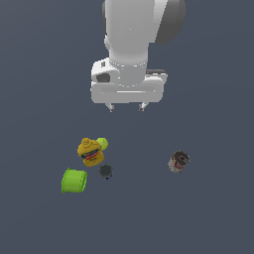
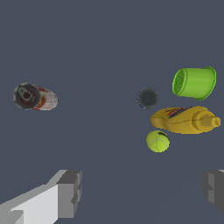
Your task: Pick up a designated object from a clutter of objects.
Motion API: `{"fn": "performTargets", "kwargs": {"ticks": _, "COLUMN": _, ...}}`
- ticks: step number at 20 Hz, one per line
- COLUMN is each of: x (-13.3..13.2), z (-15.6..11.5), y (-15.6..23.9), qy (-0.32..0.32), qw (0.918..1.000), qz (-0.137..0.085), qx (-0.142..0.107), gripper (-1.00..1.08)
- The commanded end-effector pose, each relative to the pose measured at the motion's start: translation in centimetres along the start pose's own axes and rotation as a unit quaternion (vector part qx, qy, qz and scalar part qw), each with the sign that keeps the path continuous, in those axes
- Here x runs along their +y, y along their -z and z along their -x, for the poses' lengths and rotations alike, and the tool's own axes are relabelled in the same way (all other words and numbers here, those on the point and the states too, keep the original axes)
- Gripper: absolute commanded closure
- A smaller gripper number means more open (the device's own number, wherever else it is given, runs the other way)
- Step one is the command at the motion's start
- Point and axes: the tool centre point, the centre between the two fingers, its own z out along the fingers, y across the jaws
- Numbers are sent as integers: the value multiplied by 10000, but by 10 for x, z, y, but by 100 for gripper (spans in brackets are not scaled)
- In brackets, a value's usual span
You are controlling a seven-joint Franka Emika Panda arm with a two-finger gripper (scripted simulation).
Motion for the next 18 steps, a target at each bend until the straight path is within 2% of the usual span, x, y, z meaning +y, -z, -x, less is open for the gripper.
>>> {"fn": "performTargets", "kwargs": {"ticks": 1, "x": 0, "z": 0, "y": 0, "qy": 0, "qw": 10000, "qz": 0, "qx": 0, "gripper": -92}}
{"fn": "performTargets", "kwargs": {"ticks": 9, "x": -16, "z": 0, "y": -14, "qy": 335, "qw": 9994, "qz": 40, "qx": -83, "gripper": -92}}
{"fn": "performTargets", "kwargs": {"ticks": 18, "x": -22, "z": -4, "y": -19, "qy": 461, "qw": 9989, "qz": 52, "qx": -89, "gripper": -92}}
